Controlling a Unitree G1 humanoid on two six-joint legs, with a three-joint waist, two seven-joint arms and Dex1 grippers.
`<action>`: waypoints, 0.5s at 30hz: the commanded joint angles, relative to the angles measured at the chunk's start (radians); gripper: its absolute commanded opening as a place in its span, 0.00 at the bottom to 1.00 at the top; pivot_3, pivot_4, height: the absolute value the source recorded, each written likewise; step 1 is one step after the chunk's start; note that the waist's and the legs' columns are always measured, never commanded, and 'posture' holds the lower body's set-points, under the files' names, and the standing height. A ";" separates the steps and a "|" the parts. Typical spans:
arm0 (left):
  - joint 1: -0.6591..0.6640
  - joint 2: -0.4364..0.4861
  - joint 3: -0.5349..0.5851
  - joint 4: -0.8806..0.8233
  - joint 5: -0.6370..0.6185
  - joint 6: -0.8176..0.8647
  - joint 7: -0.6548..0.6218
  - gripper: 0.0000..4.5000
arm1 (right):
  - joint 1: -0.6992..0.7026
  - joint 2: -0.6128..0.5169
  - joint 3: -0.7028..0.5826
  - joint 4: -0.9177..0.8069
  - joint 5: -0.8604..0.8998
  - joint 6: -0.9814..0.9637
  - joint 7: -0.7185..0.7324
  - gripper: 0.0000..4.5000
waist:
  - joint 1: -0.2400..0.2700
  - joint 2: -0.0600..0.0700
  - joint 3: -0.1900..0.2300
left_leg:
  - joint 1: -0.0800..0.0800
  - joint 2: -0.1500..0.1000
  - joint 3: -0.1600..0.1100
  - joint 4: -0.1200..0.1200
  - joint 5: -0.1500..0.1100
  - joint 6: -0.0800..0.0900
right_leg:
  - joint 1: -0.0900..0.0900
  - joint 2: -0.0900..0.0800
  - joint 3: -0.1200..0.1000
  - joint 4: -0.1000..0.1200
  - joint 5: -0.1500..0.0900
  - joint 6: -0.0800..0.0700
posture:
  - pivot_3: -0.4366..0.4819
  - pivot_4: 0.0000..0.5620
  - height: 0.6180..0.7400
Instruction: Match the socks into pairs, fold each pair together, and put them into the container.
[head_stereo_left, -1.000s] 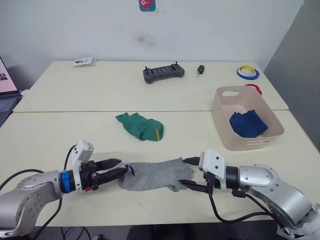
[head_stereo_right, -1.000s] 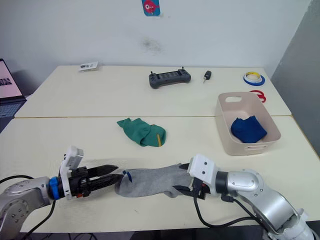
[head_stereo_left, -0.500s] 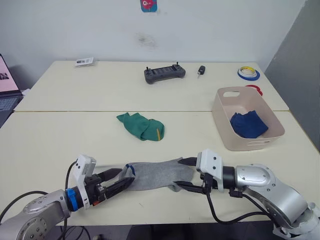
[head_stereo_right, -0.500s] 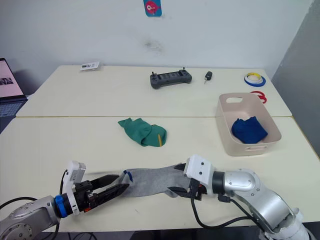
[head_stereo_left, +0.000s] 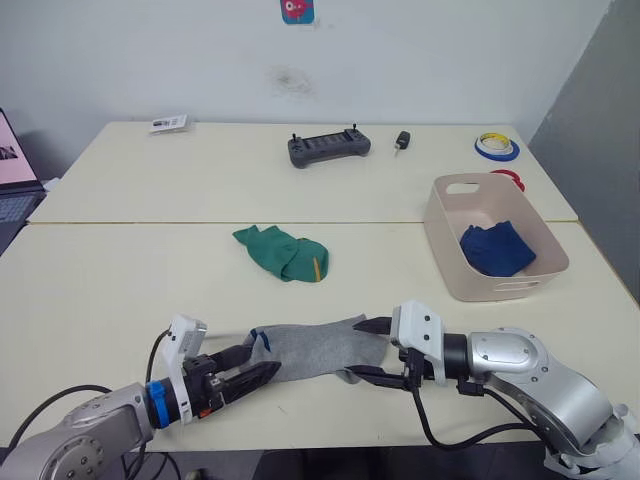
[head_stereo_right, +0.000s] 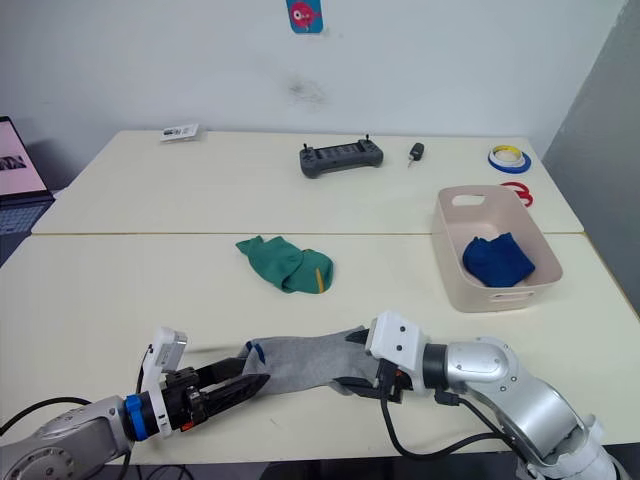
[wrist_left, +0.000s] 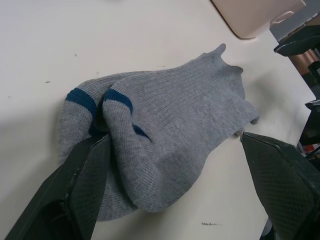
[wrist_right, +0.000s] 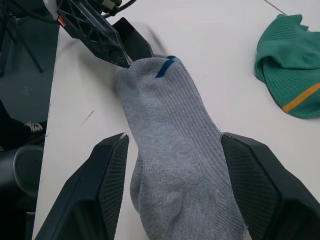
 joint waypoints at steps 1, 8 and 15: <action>-0.002 0.002 -0.005 -0.005 -0.015 -0.004 0.005 0.86 | -0.007 0.001 -0.005 -0.018 -0.002 -0.017 0.002 0.70 | 0.000 0.000 0.000 | 0.000 0.000 0.000 0.000 0.000 0.000 | 0.000 0.000 0.000 0.000 0.000 0.000 | 0.48 0.27 1.00; -0.020 0.006 0.019 -0.001 -0.033 -0.008 0.021 0.41 | 0.003 -0.007 -0.012 -0.021 -0.002 -0.017 0.005 0.70 | 0.000 0.000 0.000 | 0.000 0.000 0.000 0.000 0.000 0.000 | 0.000 0.000 0.000 0.000 0.000 0.000 | 0.48 0.27 1.00; -0.036 0.066 0.052 -0.014 -0.089 0.021 -0.008 0.00 | 0.004 -0.020 -0.015 -0.023 0.004 -0.002 0.012 0.70 | 0.000 0.000 0.000 | 0.000 0.000 0.000 0.000 0.000 0.000 | 0.000 0.000 0.000 0.000 0.000 0.000 | 0.48 0.27 1.00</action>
